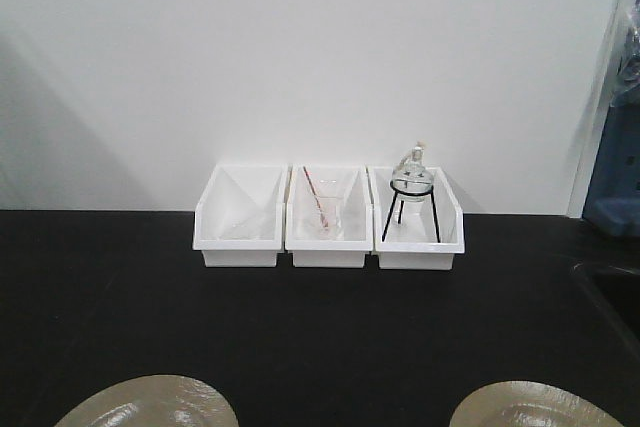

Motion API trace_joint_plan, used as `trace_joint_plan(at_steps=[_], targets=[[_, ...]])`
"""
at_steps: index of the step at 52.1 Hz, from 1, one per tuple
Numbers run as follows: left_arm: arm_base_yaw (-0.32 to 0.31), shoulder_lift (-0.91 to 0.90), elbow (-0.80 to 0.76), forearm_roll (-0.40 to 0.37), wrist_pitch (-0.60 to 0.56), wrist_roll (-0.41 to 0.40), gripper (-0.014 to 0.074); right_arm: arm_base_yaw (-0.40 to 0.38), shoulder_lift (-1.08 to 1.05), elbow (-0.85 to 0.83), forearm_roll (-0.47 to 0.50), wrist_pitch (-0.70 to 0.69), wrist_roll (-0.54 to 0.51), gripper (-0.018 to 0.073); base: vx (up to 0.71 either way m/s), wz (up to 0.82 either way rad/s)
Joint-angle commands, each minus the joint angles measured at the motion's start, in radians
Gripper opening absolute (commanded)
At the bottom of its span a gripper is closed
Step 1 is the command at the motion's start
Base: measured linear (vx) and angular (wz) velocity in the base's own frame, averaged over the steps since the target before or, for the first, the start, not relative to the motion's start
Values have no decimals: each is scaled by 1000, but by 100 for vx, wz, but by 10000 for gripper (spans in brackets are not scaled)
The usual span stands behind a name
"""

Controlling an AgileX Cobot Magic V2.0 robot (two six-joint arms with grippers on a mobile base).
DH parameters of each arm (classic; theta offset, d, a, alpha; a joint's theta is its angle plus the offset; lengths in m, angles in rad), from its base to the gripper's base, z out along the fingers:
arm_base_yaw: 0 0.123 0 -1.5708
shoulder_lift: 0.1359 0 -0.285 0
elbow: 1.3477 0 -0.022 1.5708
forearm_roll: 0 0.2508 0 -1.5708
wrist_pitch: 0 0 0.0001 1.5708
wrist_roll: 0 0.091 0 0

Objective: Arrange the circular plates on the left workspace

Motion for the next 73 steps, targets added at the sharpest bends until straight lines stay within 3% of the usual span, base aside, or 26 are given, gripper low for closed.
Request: trace_joint_plan(at_steps=[1,7,12,21,28,33,44,58,65,73], targets=[[50,-35,-34,-32,-25,-6,586,-6,-2,-39,-13,-56,-7,-1,0,0],[98,-14,-34,-103,-41,55,548,-2,-2,-39,-13,-49,-7,-1,0,0],[138,35,-46,-253,-36,141,479,9,-2,-39,-14,-49,-7,-1,0,0],[201,187,-127,-600,205,441,258,23,-2,-39,-14,-49,-7,-1,0,0],[224,265,-136,-779,354,632,87,23,-2,-39,-14,-49,-7,-1,0,0],[224,294,-136,-794,385,697,-9,23,-2,-39,-14,-49,-7,-1,0,0],[224,307,-136,-793,351,724,-8,52,-2,-39,-16,-49,-11,-1,0,0],[223,307,-129,-655,245,724,3,73,-2,-39,-16,-49,-11,-1,0,0],[223,307,-118,-666,218,727,60,73,-2,-39,-16,-49,-11,-1,0,0],[223,341,-118,-674,225,724,251,73,-2,-39,-16,-49,-11,-1,0,0]])
